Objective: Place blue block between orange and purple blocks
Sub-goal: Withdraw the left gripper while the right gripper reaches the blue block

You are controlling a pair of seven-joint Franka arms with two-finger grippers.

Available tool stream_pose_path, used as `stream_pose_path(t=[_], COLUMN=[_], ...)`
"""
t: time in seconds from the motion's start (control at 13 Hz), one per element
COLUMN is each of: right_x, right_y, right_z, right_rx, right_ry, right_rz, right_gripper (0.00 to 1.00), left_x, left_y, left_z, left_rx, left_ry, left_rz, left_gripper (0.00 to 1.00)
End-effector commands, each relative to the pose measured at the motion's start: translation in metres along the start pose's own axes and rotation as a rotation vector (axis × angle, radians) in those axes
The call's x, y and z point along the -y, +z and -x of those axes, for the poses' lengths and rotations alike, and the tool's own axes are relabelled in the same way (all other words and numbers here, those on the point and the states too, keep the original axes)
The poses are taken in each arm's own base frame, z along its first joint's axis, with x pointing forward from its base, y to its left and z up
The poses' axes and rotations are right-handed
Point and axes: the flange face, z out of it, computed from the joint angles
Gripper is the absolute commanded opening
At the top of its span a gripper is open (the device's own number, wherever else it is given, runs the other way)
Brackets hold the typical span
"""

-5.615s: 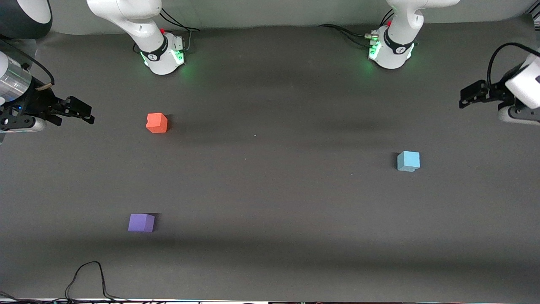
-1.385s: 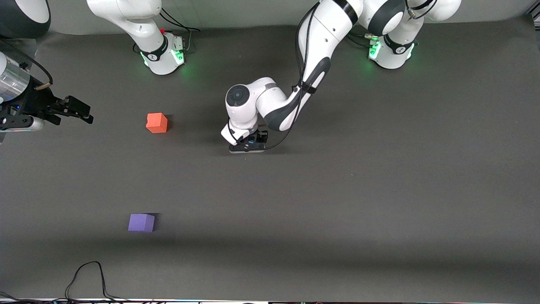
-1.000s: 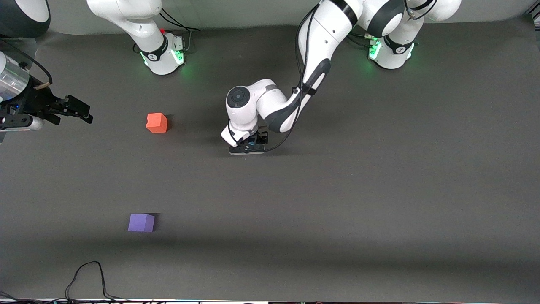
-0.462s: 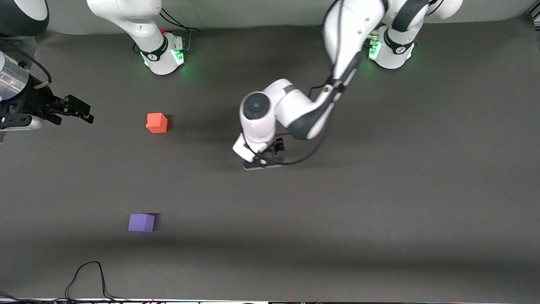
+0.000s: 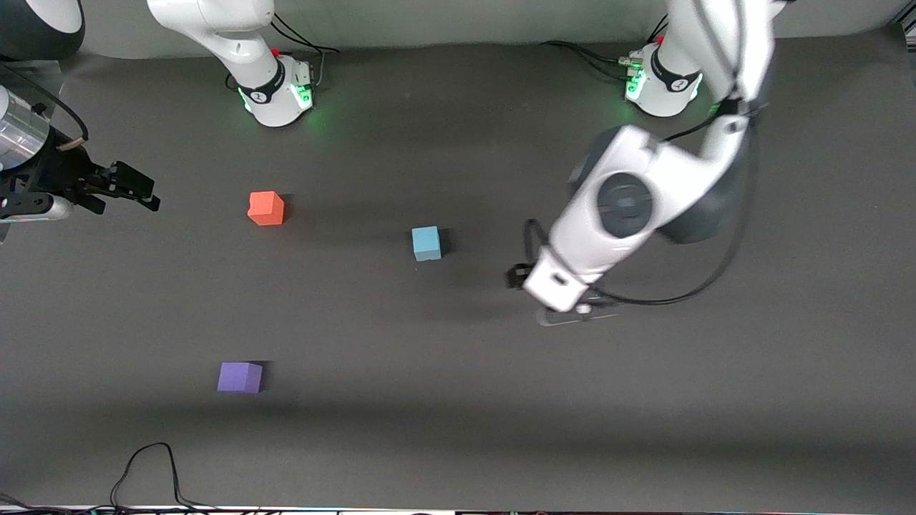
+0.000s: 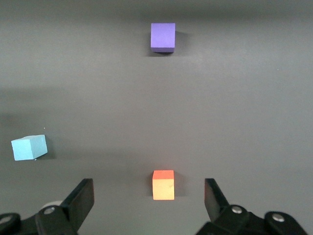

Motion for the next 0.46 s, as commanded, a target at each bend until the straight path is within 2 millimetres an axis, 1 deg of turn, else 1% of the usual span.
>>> stream_pose_path(t=[0.0,0.08,0.15,0.23,0.31,0.38], right_x=[0.037,0.062,0.091,0.122,0.156,0.19], right_y=[0.004,0.005,0.004,0.009,0.015,0.027], right_z=[-0.017,-0.022,-0.029,-0.036,-0.045,-0.052], right_rx=[-0.002,-0.003,-0.008,-0.004,-0.001,0.01], right_ry=[-0.064,-0.073,-0.034,-0.025,-0.05,-0.073], right_rz=[-0.025,-0.027,-0.029,-0.032,-0.036,-0.037], right_gripper=[1.0,1.0,1.0,1.0,1.0,1.0], left_x=[0.101,0.131,0.162,0.185,0.204,0.222], left_y=[-0.036,-0.047,-0.061,-0.075,-0.087,-0.099], left_z=[0.034,0.031,0.025,0.024,0.024,0.025], left_rx=[0.036,0.044,0.047,0.04,0.034,0.027], left_ry=[0.08,0.1,0.115,0.125,0.131,0.138], left_rz=[-0.021,-0.031,-0.042,-0.055,-0.07,-0.09], left_gripper=[1.0,1.0,1.0,1.0,1.0,1.0])
